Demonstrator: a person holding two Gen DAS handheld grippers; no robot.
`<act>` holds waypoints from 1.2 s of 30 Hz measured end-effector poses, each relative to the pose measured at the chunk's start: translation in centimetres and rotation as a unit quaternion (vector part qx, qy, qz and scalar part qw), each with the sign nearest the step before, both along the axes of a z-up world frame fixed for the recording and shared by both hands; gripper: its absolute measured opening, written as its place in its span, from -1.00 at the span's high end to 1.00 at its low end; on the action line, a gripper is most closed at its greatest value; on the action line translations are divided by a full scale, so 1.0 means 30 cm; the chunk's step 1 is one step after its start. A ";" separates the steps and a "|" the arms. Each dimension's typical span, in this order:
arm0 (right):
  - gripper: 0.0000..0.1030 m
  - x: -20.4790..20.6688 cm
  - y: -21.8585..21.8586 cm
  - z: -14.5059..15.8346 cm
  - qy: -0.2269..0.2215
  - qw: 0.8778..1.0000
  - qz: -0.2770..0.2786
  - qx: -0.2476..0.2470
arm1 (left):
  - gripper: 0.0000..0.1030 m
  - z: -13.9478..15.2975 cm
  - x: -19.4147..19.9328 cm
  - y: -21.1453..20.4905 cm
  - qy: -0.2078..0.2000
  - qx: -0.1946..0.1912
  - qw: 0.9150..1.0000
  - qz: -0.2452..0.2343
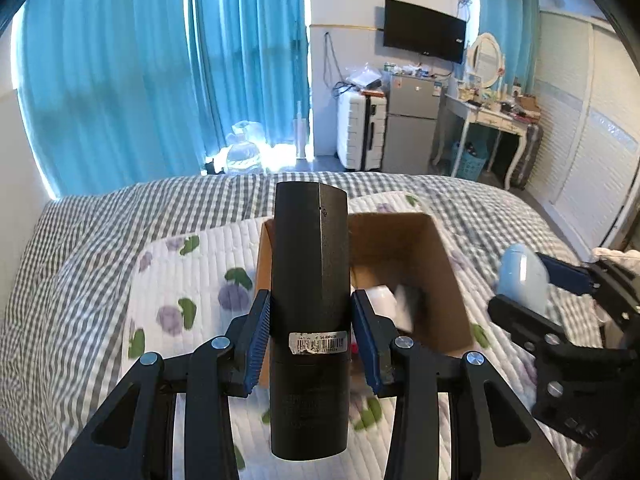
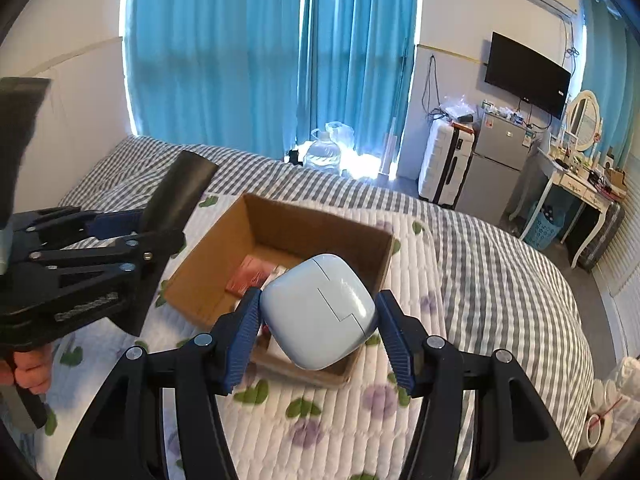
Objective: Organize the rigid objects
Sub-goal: 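Lower the remote and earbud case into the box and open both tools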
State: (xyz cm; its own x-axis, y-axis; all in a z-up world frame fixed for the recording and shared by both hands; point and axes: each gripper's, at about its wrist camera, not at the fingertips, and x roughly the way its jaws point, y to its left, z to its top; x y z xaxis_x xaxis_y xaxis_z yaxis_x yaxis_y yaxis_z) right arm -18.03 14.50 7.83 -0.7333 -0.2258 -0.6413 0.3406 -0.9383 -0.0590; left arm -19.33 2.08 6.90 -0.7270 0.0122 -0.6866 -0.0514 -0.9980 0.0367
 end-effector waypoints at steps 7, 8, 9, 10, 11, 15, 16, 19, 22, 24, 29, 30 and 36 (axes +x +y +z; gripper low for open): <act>-0.11 -0.120 0.012 -0.047 -0.003 1.000 0.001 0.002 | 0.22 -0.141 -0.162 0.020 -0.038 -0.007 0.999 0.001; -0.11 -0.128 0.017 -0.057 -0.004 1.000 0.001 0.001 | 0.22 -0.168 -0.176 0.024 -0.044 -0.011 0.999 0.000; -0.11 -0.148 0.018 -0.078 -0.010 1.000 0.002 0.003 | 0.21 -0.192 -0.190 0.025 -0.050 -0.013 0.999 0.000; -0.11 -0.163 0.019 -0.097 -0.014 1.000 0.002 0.006 | 0.22 -0.214 -0.202 0.023 -0.055 -0.014 0.998 0.002; -0.11 -0.170 0.017 -0.115 -0.016 1.000 0.001 0.008 | 0.22 -0.226 -0.206 0.027 -0.060 -0.012 0.998 0.003; -0.11 -0.201 0.030 -0.156 -0.022 1.000 0.002 0.005 | 0.22 -0.270 -0.246 0.027 -0.072 -0.005 0.997 0.005; -0.11 -0.204 0.037 -0.163 -0.021 1.000 -0.002 0.003 | 0.22 -0.274 -0.249 0.033 -0.066 -0.012 0.998 0.004; -0.11 -0.215 0.050 -0.179 -0.022 1.000 -0.007 -0.001 | 0.20 -0.268 -0.251 0.034 -0.053 -0.016 0.998 0.007; -0.11 -0.222 0.058 -0.185 -0.023 1.000 -0.012 -0.007 | 0.19 -0.230 -0.242 0.030 -0.040 -0.010 0.999 0.003; -0.11 -0.237 0.051 -0.193 -0.027 1.000 -0.013 -0.006 | 0.19 -0.214 -0.246 0.019 -0.036 -0.015 0.999 0.005; -0.11 -0.320 0.034 -0.212 -0.034 0.999 -0.018 -0.010 | 0.19 -0.178 -0.241 -0.016 -0.018 -0.026 0.999 0.012; -0.11 -0.344 0.028 -0.221 -0.040 0.999 -0.017 -0.014 | 0.19 -0.177 -0.241 -0.024 -0.016 -0.027 0.999 0.012; -0.28 -0.465 -0.011 -0.268 -0.070 0.997 -0.020 -0.015 | 0.19 -0.191 -0.245 -0.051 -0.005 -0.027 1.000 0.007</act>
